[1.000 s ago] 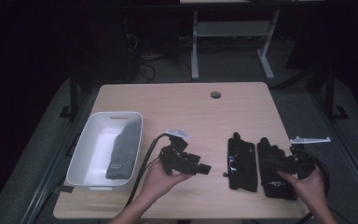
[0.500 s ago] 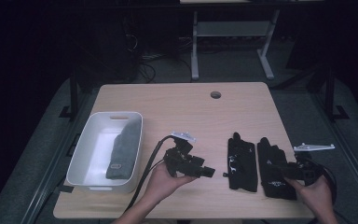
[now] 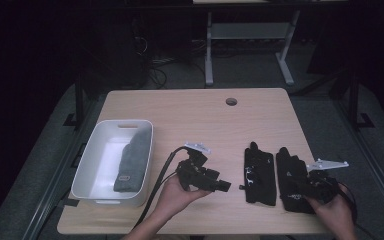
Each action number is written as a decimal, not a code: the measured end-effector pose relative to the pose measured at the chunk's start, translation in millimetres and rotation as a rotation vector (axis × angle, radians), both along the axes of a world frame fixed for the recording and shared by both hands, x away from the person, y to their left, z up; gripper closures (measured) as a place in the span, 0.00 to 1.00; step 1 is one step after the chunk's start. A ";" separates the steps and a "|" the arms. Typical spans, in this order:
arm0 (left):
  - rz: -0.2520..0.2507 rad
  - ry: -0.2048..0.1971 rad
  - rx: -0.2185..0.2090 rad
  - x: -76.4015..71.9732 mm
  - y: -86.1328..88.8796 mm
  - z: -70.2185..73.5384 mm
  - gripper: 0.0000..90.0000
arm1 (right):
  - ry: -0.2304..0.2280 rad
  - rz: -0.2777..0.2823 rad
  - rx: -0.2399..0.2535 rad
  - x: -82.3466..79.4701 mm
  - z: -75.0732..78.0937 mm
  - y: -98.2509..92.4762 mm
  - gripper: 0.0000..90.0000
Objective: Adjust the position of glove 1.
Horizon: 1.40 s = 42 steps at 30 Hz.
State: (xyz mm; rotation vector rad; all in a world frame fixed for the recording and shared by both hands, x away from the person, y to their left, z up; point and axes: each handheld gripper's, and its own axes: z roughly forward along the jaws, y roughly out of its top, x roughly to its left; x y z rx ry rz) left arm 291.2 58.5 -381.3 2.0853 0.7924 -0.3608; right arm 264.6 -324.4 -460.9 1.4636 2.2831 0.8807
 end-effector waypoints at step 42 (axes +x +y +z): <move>0.007 -0.002 -0.005 -0.1 9.5 0.4 0.37 | -0.034 -0.081 0.056 7.5 39.2 6.4 0.97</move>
